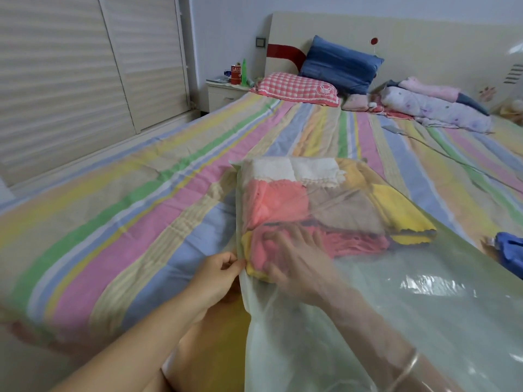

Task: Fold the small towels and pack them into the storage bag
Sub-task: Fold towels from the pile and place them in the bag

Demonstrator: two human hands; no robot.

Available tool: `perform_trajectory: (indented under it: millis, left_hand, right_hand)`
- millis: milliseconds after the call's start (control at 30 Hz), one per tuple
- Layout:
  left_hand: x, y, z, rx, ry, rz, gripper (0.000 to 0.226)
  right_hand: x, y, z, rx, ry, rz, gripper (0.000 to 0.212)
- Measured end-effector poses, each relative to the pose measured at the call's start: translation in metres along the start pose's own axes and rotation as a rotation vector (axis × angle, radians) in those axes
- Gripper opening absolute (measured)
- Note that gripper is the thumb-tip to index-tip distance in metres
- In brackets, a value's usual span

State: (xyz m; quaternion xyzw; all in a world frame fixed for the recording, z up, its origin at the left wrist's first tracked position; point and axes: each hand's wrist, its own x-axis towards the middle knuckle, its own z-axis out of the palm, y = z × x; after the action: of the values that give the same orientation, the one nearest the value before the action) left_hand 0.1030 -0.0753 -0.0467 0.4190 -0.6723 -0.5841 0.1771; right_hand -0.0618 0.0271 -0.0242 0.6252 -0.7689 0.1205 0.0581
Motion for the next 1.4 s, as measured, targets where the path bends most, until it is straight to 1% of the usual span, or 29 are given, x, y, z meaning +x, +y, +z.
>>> perform_trajectory:
  millis: [33, 100, 267, 333, 400, 467, 533, 567, 600, 633, 667, 733, 800, 867, 900, 967, 1000, 1033, 1067, 1100, 1133, 1167, 1233, 1300, 1333, 1400]
  left_hand:
    - [0.000, 0.000, 0.000, 0.011, -0.003, -0.002, 0.029]
    - [0.000, 0.000, 0.001, 0.006, -0.010, -0.018, 0.029]
    - [-0.001, 0.001, 0.002, -0.016, -0.009, -0.055, 0.033]
    - [-0.003, 0.002, 0.003, 0.011, 0.001, -0.065, 0.030]
    - [-0.003, 0.002, 0.003, 0.072, 0.027, -0.077, 0.027]
    - [-0.002, 0.003, 0.003, 0.219, 0.087, -0.062, 0.026]
    - [-0.002, 0.005, 0.002, 0.492, 0.206, 0.039, 0.027]
    - [-0.004, 0.009, 0.003, 0.588, 0.287, 0.105, 0.029]
    - [-0.008, 0.014, 0.006, 0.620, 0.360, 0.178, 0.030]
    - [-0.012, 0.022, 0.010, 0.601, 0.407, 0.257, 0.030]
    - [-0.017, 0.030, 0.017, 0.556, 0.421, 0.340, 0.029]
    - [-0.026, 0.050, 0.038, 0.454, 0.346, 0.495, 0.028]
    - [-0.036, 0.067, 0.066, 0.377, 0.209, 0.605, 0.025]
    - [-0.042, 0.082, 0.096, 0.355, 0.106, 0.673, 0.017]
    - [-0.045, 0.089, 0.112, 0.361, 0.058, 0.703, 0.015]
    - [-0.049, 0.103, 0.146, 0.360, -0.084, 0.729, 0.014]
    - [-0.052, 0.110, 0.165, 0.359, -0.173, 0.720, 0.015]
    - [-0.056, 0.116, 0.183, 0.367, -0.255, 0.702, 0.016]
    - [-0.059, 0.120, 0.202, 0.380, -0.326, 0.677, 0.017]
    - [-0.062, 0.122, 0.220, 0.398, -0.386, 0.649, 0.017]
    - [-0.065, 0.124, 0.237, 0.417, -0.437, 0.626, 0.016]
    - [-0.068, 0.125, 0.253, 0.437, -0.475, 0.614, 0.015]
    - [-0.073, 0.125, 0.281, 0.467, -0.517, 0.614, 0.014]
    - [-0.079, 0.126, 0.304, 0.488, -0.542, 0.612, 0.014]
    - [-0.080, 0.124, 0.314, 0.496, -0.554, 0.608, 0.014]
    - [-0.083, 0.122, 0.331, 0.518, -0.563, 0.607, 0.014]
  right_hand:
    - [0.000, 0.001, 0.002, 0.005, -0.046, 0.031, 0.053]
    - [0.000, -0.002, 0.006, -0.011, -0.080, 0.062, 0.058]
    - [-0.005, -0.009, 0.024, -0.238, -0.081, -0.009, 0.074]
    - [-0.008, -0.012, 0.031, -0.247, -0.078, -0.035, 0.075]
    - [-0.008, -0.015, 0.037, -0.246, -0.077, -0.020, 0.072]
    - [-0.007, -0.019, 0.042, -0.220, -0.082, 0.025, 0.069]
    - [-0.004, -0.019, 0.043, -0.199, -0.096, 0.040, 0.069]
    - [-0.004, -0.017, 0.040, -0.193, -0.099, 0.031, 0.070]
    - [-0.006, -0.014, 0.037, -0.180, -0.105, 0.024, 0.073]
    - [-0.009, -0.010, 0.032, -0.164, -0.107, 0.017, 0.075]
    - [-0.015, -0.005, 0.026, -0.140, -0.092, 0.017, 0.076]
    - [-0.031, 0.007, 0.014, -0.055, -0.044, 0.033, 0.077]
    - [-0.059, 0.021, 0.007, -0.059, -0.009, 0.006, 0.075]
    - [-0.097, 0.039, -0.001, -0.099, -0.033, -0.013, 0.078]
    - [-0.120, 0.047, -0.005, -0.086, -0.097, 0.031, 0.080]
    - [-0.169, 0.067, -0.003, -0.069, -0.166, 0.126, 0.073]
    - [-0.193, 0.075, -0.006, -0.036, -0.229, 0.192, 0.065]
    - [-0.214, 0.082, -0.016, 0.024, -0.306, 0.256, 0.065]
    - [-0.232, 0.090, -0.029, 0.093, -0.324, 0.291, 0.069]
    - [-0.249, 0.095, -0.047, 0.165, -0.326, 0.322, 0.060]
    - [-0.261, 0.099, -0.070, 0.228, -0.307, 0.336, 0.042]
    - [-0.271, 0.101, -0.094, 0.240, -0.284, 0.361, 0.035]
    - [-0.289, 0.116, -0.125, 0.231, -0.216, 0.481, 0.040]
    - [-0.303, 0.137, -0.140, 0.167, -0.116, 0.614, 0.032]
    - [-0.310, 0.149, -0.144, 0.136, -0.041, 0.677, 0.028]
    - [-0.319, 0.173, -0.145, 0.121, 0.154, 0.779, 0.024]
